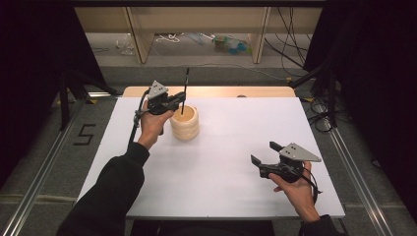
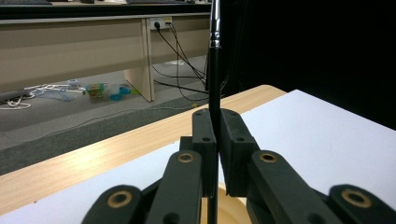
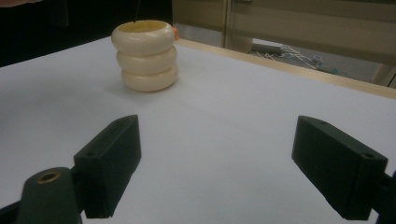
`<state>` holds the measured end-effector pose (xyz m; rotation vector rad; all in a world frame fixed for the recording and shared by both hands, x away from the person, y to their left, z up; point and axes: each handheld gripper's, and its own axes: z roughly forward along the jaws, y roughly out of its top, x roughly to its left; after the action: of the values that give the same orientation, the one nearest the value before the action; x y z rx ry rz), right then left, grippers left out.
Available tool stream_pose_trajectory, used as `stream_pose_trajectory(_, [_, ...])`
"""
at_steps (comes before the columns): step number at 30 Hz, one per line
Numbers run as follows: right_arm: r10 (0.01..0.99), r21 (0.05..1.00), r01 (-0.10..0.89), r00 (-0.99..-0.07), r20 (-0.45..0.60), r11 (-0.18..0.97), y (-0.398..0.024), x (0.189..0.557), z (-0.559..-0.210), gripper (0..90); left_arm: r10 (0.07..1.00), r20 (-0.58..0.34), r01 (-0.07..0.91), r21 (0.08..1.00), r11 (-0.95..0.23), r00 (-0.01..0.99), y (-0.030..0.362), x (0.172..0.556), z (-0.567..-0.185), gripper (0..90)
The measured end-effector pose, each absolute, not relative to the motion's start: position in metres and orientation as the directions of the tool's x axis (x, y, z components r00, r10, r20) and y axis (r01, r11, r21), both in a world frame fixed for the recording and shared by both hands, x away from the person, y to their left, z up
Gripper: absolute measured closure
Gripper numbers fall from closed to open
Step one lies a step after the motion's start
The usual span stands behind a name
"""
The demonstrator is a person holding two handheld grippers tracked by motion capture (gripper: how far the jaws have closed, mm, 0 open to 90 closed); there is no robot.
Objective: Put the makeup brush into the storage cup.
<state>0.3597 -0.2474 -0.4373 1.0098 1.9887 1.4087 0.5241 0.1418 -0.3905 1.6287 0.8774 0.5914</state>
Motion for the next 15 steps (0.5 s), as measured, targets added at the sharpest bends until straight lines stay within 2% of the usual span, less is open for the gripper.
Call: stream_pose_trajectory(15, [0.799,0.94,0.282,-0.601,0.017,0.192,-0.248,0.36,-0.437,16.9,0.799,-0.068,0.234,0.968,-0.092,0.598,0.139,0.523,-0.402,85.3])
